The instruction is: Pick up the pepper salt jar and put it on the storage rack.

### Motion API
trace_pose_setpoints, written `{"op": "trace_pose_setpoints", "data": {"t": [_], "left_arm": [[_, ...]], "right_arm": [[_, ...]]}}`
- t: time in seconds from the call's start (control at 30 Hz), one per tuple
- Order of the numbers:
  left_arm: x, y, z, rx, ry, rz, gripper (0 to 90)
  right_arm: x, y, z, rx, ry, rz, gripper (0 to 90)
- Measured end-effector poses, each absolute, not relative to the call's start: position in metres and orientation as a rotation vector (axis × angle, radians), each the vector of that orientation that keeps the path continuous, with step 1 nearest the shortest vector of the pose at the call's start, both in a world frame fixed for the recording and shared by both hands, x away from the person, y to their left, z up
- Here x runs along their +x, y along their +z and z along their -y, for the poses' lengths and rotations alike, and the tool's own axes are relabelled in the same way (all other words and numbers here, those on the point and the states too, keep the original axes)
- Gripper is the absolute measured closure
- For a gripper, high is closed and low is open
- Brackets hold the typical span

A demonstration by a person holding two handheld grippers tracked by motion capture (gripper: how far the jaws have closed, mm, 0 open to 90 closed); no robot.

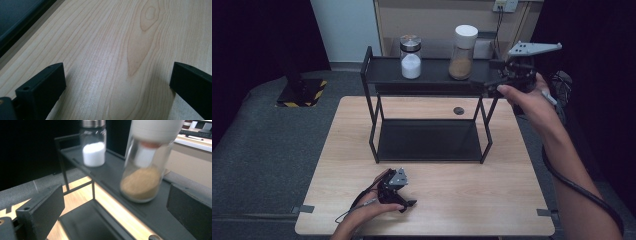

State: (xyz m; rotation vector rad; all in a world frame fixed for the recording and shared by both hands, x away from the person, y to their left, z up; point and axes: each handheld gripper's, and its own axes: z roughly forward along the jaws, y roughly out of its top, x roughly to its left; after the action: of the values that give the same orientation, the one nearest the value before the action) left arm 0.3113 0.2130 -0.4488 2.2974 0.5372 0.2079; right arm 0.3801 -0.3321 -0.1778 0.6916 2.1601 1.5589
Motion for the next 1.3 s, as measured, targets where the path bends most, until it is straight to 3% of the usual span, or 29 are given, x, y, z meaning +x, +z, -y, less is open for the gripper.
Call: {"op": "trace_pose_setpoints", "data": {"t": [0.47, 1.3], "left_arm": [[0.311, -0.448, -0.213, 2.302, 0.211, -0.534, 0.0], [0.311, -0.448, -0.213, 2.302, 0.211, -0.535, 0.0]], "right_arm": [[0.350, -0.243, 0.332, 0.681, 1.563, -2.217, 2.0], [0.331, -0.301, 0.334, 0.723, 1.504, -2.290, 2.5]]}}
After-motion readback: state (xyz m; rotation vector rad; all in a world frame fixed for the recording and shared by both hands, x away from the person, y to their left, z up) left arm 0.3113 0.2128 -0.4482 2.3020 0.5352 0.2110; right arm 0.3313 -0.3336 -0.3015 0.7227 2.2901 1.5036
